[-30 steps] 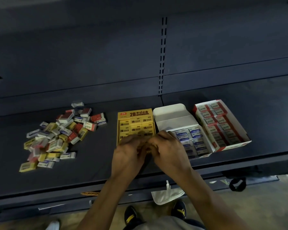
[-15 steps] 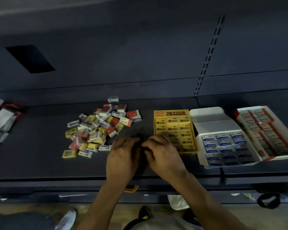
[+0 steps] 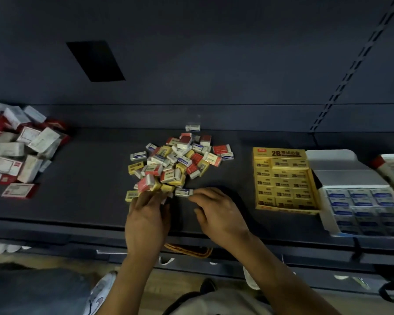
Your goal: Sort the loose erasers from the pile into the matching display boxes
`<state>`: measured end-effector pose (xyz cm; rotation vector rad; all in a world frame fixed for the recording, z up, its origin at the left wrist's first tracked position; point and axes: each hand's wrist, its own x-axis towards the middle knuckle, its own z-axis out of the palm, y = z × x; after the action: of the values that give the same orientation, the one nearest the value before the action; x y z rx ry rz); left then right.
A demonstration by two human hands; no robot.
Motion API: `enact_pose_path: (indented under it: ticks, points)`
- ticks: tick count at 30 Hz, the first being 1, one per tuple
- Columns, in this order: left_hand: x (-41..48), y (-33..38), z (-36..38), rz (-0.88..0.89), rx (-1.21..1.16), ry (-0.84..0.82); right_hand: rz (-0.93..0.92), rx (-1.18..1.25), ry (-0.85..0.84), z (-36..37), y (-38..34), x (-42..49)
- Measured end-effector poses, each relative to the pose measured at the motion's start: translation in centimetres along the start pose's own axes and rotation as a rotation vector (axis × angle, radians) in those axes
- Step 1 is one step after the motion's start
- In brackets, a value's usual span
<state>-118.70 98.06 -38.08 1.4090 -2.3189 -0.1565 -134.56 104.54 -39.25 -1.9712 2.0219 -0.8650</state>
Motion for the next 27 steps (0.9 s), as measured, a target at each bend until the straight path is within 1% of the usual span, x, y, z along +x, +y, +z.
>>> enact_pose_path:
  ticks: [4,6,8,10,12,18,23,27]
  points:
    - [0.1,-0.7,-0.2,0.010,0.038,-0.014,0.007,-0.055,-0.056,1.0,-0.6,0.4]
    - [0.1,-0.9,-0.1,0.010,0.044,-0.030,0.009,-0.119,-0.042,1.3,-0.9,0.5]
    - [0.1,-1.0,-0.1,0.002,0.050,-0.048,0.025,-0.152,0.005,1.4,-1.2,0.6]
    - [0.1,-1.1,-0.1,0.003,0.052,-0.071,0.045,-0.154,0.045,1.4,-1.4,0.6]
    - [0.1,-1.3,-0.1,0.026,0.036,-0.087,0.045,-0.145,0.049,1.5,-1.6,0.5]
    - [0.1,-1.4,-0.1,0.079,-0.103,-0.110,0.031,-0.058,0.043,1.3,-2.3,0.3]
    - [0.6,-1.5,0.0,0.104,-0.063,-0.125,-0.021,-0.088,-0.024,1.4,-1.9,0.4]
    - [0.8,-1.6,-0.3,0.127,-0.007,-0.130,0.008,-0.105,-0.005,1.4,-1.8,0.5]
